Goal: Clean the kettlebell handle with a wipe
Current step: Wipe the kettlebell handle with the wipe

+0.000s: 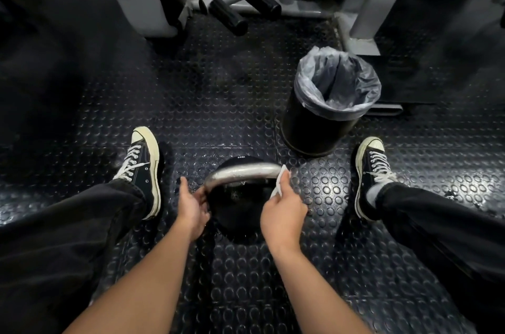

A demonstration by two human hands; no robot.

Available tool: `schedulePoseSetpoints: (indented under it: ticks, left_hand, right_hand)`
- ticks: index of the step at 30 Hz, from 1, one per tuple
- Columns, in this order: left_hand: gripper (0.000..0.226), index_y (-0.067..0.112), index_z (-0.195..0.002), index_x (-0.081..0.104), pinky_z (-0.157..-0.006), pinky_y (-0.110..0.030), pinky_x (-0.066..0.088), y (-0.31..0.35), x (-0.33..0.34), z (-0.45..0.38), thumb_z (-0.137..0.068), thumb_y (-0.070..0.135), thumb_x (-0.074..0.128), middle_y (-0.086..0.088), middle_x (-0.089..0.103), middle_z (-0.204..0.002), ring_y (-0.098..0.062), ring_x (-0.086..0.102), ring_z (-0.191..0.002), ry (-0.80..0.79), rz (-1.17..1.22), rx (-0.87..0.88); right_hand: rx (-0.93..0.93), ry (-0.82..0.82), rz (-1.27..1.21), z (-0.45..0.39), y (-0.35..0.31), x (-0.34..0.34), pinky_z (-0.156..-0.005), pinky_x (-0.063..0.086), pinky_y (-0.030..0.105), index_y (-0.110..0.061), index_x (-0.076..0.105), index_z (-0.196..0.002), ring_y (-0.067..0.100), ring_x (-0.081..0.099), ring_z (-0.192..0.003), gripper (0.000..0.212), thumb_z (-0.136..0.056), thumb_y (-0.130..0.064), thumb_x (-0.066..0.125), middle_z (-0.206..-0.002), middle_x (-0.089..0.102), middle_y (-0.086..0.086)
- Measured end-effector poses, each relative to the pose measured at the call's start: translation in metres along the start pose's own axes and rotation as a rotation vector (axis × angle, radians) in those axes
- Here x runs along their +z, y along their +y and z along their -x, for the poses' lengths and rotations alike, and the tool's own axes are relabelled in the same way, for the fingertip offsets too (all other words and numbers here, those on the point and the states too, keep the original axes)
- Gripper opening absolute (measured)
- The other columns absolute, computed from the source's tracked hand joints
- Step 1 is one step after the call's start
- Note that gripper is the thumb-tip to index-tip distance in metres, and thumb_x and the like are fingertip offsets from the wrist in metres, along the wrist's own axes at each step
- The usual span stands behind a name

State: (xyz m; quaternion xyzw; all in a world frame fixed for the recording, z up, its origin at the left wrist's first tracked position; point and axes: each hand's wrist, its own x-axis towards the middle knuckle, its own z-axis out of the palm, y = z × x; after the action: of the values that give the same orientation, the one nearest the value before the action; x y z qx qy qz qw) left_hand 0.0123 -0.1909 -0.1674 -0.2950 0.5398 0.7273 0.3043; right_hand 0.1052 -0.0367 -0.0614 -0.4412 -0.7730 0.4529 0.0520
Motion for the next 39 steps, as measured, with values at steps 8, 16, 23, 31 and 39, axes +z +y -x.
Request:
schedulePoseSetpoints:
  ticks: [8,16,23,31,39]
  left_hand:
    - [0.087,0.014,-0.122,0.069,-0.102,-0.043,0.046,0.000,0.001,0.000,-0.092,0.077,0.017,-0.011,0.074,-0.114,-0.024,0.063,-0.115,0.003,-0.022,-0.011]
    - [0.088,0.013,-0.123,0.068,-0.094,-0.041,0.048,-0.001,0.003,0.000,-0.092,0.077,0.017,-0.012,0.072,-0.117,-0.024,0.064,-0.112,0.036,-0.027,-0.013]
    - [0.086,0.011,-0.122,0.068,-0.085,-0.038,0.049,-0.001,0.005,0.000,-0.095,0.074,0.017,-0.014,0.071,-0.117,-0.026,0.062,-0.114,0.028,-0.014,-0.009]
    - [0.086,0.010,-0.122,0.069,-0.077,-0.036,0.050,0.001,0.007,0.003,-0.095,0.073,0.017,-0.015,0.071,-0.117,-0.027,0.062,-0.113,0.029,-0.006,-0.015]
    - [0.086,0.012,-0.119,0.070,-0.078,-0.037,0.049,0.001,0.008,0.003,-0.095,0.074,0.017,-0.012,0.073,-0.113,-0.023,0.064,-0.109,0.036,0.006,-0.025]
  right_hand:
    - [-0.027,-0.005,-0.011,-0.002,0.000,0.006,-0.107,0.048,0.034,-0.024,0.036,-0.155,0.025,0.062,-0.123,0.058,-0.102,0.000,0.039,-0.142,0.058,0.015]
    - [0.029,0.023,-0.023,-0.005,-0.002,0.006,-0.086,0.057,0.031,-0.022,0.038,-0.155,0.020,0.067,-0.085,0.058,-0.101,0.000,0.039,-0.092,0.064,0.003]
    - [0.052,0.047,-0.065,-0.004,-0.002,0.009,-0.079,0.056,0.021,-0.022,0.037,-0.155,0.012,0.063,-0.078,0.057,-0.102,0.000,0.039,-0.101,0.067,0.005]
    - [0.003,0.030,0.031,-0.011,0.001,0.005,-0.059,0.044,0.001,-0.018,0.034,-0.157,0.006,0.053,-0.067,0.060,-0.101,0.004,0.038,-0.103,0.067,0.011]
    - [-0.005,0.055,0.003,-0.004,0.008,0.014,-0.078,0.055,0.019,-0.019,0.034,-0.157,0.017,0.066,-0.084,0.061,-0.100,0.004,0.038,-0.106,0.068,0.012]
